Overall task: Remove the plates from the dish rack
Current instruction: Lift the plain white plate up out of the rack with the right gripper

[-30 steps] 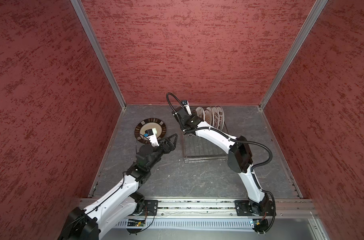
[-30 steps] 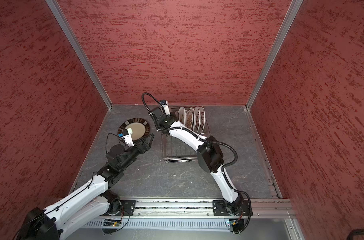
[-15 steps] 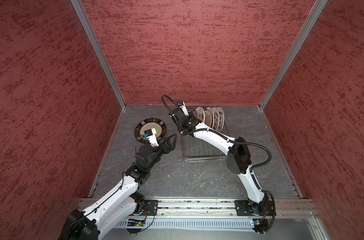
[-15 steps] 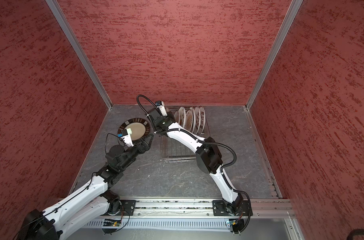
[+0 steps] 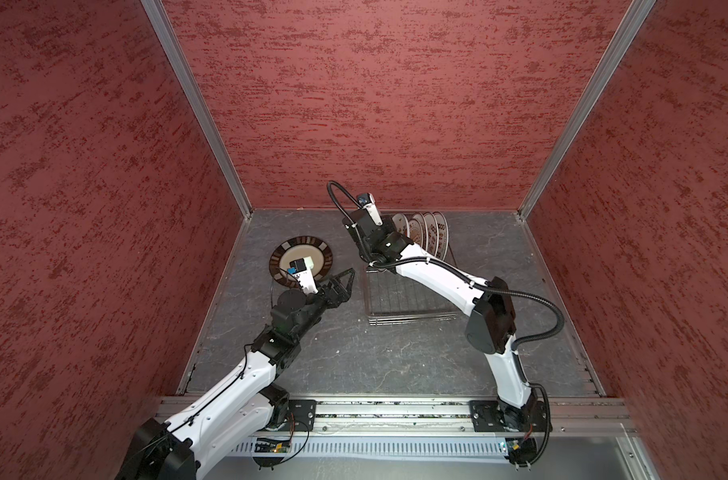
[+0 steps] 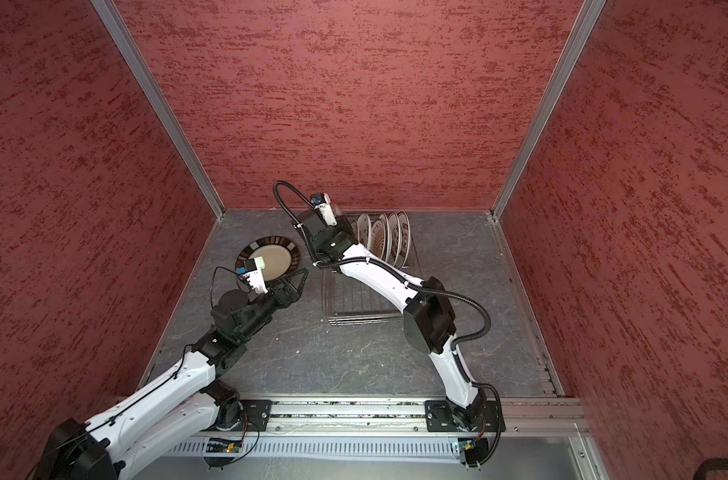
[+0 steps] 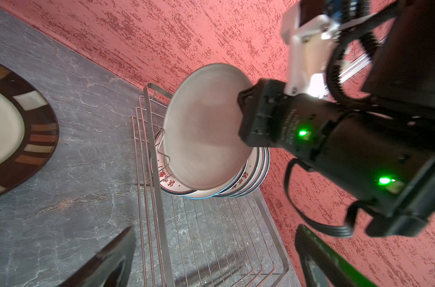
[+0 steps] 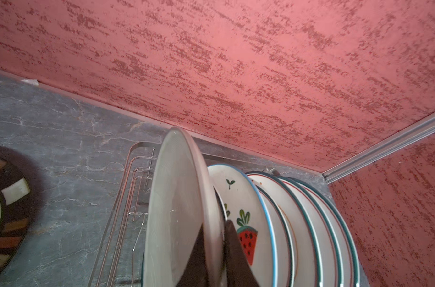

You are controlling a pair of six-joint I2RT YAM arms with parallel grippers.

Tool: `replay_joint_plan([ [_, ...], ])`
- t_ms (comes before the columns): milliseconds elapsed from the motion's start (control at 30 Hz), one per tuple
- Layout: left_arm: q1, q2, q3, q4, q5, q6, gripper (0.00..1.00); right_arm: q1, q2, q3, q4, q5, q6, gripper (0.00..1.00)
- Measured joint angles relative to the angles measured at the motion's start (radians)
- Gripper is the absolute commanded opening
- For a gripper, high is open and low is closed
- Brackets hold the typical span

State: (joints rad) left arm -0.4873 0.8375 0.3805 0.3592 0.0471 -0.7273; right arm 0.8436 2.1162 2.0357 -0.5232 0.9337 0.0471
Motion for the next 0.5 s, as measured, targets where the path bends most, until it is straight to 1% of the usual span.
replay_joint_plan([
  [100, 0.0, 0.0, 0.0, 0.003, 0.007, -0.002, 0.99, 0.0, -0.055, -0.056, 0.036, 0.002, -0.004, 0.0],
  [233, 0.0, 0.0, 0.0, 0.022, 0.035, -0.001, 0.99, 0.001, -0.156, -0.182, 0.087, -0.019, 0.002, 0.0],
  [367, 0.0, -0.011, -0.009, 0.06, 0.063, 0.003, 0.99, 0.004, -0.305, -0.361, 0.148, -0.079, 0.016, 0.0],
  [500, 0.0, -0.056, -0.018, 0.06, 0.071, 0.009, 0.99, -0.001, -0.477, -0.535, 0.214, -0.178, 0.046, 0.0],
])
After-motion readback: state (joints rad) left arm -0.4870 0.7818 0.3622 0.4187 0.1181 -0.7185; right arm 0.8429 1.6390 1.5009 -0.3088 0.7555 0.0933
